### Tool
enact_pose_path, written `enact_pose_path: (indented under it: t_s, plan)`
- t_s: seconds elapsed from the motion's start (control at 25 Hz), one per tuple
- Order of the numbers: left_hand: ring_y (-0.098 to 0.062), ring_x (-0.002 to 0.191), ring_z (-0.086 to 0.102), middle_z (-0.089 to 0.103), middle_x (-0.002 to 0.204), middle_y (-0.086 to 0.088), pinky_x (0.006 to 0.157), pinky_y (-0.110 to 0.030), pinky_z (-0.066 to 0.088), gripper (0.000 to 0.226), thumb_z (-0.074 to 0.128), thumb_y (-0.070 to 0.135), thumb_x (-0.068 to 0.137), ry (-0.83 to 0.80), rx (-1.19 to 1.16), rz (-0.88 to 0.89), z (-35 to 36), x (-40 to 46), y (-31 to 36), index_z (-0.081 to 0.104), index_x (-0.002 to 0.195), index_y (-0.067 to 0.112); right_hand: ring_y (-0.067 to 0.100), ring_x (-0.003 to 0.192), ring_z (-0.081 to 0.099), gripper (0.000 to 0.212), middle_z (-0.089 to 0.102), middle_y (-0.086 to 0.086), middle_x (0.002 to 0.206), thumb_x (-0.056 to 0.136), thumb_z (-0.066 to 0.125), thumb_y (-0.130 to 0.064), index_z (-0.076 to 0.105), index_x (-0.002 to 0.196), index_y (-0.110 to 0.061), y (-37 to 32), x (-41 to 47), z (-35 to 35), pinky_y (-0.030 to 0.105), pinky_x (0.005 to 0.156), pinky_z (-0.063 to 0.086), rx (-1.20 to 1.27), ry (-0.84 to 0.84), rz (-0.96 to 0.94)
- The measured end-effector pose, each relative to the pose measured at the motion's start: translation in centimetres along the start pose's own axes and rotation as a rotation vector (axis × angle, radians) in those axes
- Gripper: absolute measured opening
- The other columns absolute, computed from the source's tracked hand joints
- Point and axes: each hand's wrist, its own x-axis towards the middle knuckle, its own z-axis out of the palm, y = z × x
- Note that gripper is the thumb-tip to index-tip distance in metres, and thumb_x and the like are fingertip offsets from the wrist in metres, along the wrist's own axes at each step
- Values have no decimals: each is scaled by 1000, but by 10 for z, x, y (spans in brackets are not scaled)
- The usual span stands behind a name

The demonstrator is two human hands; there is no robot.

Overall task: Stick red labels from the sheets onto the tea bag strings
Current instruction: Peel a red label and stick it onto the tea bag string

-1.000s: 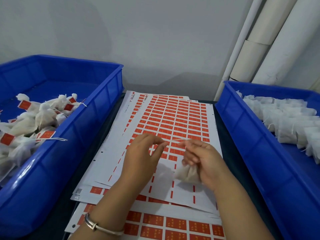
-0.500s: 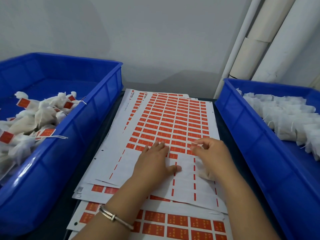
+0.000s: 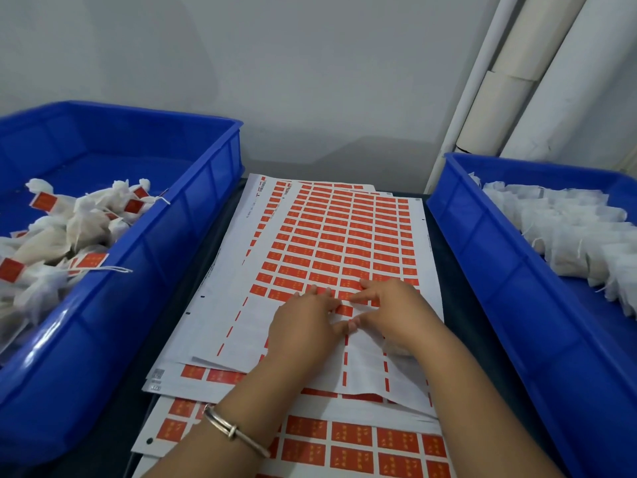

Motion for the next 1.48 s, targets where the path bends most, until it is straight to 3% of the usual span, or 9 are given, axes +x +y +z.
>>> enact_pose_path:
  t_s: [0.28, 0.4, 0.52, 0.6, 0.68, 0.8, 0.96, 1.24, 1.48]
  plan:
    - [-12, 113, 57, 54, 133, 14, 92, -25, 39, 47, 54, 55, 85, 87, -145, 17, -2, -8, -3, 56, 127, 34, 12, 115, 55, 46, 55, -19, 130, 80, 73, -31, 60, 124, -32, 9, -4, 5, 19, 78, 37, 129, 3, -21]
    - [-16, 141, 24, 21, 154, 12, 112, -37, 15, 68, 43, 65, 85, 47, -58, 10, 2, -8, -7, 30, 144, 34, -1, 97, 56, 41, 56, -29, 107, 78, 74, -34, 59, 116, -39, 15, -4, -4, 20, 78, 43, 219, -7, -3]
    - [-15, 145, -3, 1, 158, 10, 105, -36, -11, 82, 30, 74, 81, -10, 85, 18, 5, -3, -8, 9, 149, 32, 1, 62, 65, 18, 63, -23, 85, 80, 71, -38, 61, 95, -36, 29, -4, -29, 15, 50, 46, 399, 257, 194]
    - [-15, 145, -4, 1, 158, 10, 105, -37, -12, 83, 28, 74, 81, -23, 91, -3, 5, -2, -8, 8, 149, 32, 13, 50, 56, 32, 54, -17, 72, 83, 68, -38, 56, 110, -25, 42, -8, -43, 16, 40, 34, 376, 298, 359]
    - [-16, 145, -4, 1, 158, 9, 107, -38, -11, 82, 28, 74, 82, -23, 100, -22, 4, -3, -7, 8, 149, 32, 7, 54, 48, 30, 48, -15, 65, 84, 67, -37, 51, 97, -16, 48, -10, -50, 22, 42, 32, 433, 226, 473]
    - [-17, 145, -4, 1, 158, 8, 108, -39, -11, 82, 28, 73, 82, -24, 109, -60, 1, -5, -8, 8, 149, 31, 13, 61, 54, 27, 58, -6, 65, 83, 69, -36, 51, 73, -18, 49, -7, -49, 27, 46, 34, 473, 146, 525]
    - [-17, 145, -5, 0, 158, 7, 110, -40, -10, 81, 29, 72, 83, -26, 90, -96, -2, -6, -8, 7, 149, 30, 17, 68, 58, 21, 64, -2, 75, 84, 68, -36, 61, 81, -17, 49, -5, -49, 28, 48, 36, 397, 132, 524]
    - [-18, 145, -6, -1, 158, 6, 109, -41, -12, 80, 30, 71, 84, -24, 83, -92, -3, -6, -7, 7, 149, 31, 15, 58, 65, 20, 67, -7, 58, 81, 71, -34, 65, 75, -16, 46, -4, -40, 22, 45, 43, 390, 177, 460]
    - [-17, 145, -7, -3, 158, 9, 106, -40, -14, 81, 27, 74, 81, -39, 62, -86, -3, -7, -3, 6, 149, 34, 18, 70, 68, 15, 72, -6, 80, 79, 73, -31, 64, 87, -24, 42, -9, -48, 26, 48, 46, 584, 100, 327]
